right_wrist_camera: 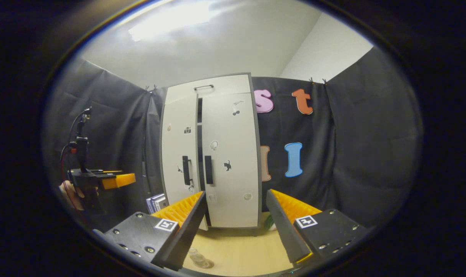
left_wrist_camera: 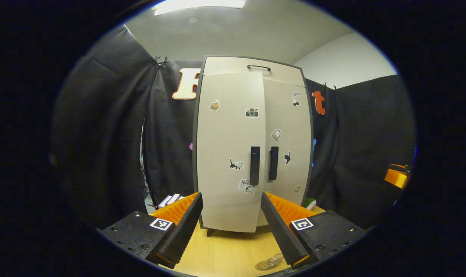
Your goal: Grasp the bottle in the cabinet with the left hand and place it on the coaster, then close the right door with the right hand and the left door with the left hand.
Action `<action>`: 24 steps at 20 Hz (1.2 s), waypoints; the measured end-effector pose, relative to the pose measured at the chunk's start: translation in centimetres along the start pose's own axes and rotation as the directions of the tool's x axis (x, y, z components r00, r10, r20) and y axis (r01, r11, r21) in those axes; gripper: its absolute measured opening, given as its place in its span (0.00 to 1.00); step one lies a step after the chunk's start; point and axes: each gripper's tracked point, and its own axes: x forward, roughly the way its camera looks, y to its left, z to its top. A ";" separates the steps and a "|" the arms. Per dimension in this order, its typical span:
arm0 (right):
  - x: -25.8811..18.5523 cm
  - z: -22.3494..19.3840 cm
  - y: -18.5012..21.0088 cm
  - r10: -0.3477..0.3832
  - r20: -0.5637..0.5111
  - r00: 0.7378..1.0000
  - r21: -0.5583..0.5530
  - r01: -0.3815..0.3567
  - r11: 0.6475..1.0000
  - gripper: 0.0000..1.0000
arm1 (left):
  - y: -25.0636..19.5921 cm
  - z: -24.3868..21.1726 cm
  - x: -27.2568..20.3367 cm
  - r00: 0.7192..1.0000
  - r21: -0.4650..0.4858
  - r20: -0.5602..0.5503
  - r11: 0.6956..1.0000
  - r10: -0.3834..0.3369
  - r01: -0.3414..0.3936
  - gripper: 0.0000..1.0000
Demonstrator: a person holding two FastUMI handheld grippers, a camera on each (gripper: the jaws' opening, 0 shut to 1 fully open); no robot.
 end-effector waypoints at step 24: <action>2.2 -0.9 3.3 -0.065 0.021 0.998 -0.071 0.067 0.995 0.95 | -0.2 -0.4 1.7 0.995 -0.020 0.042 0.996 -0.086 0.087 0.96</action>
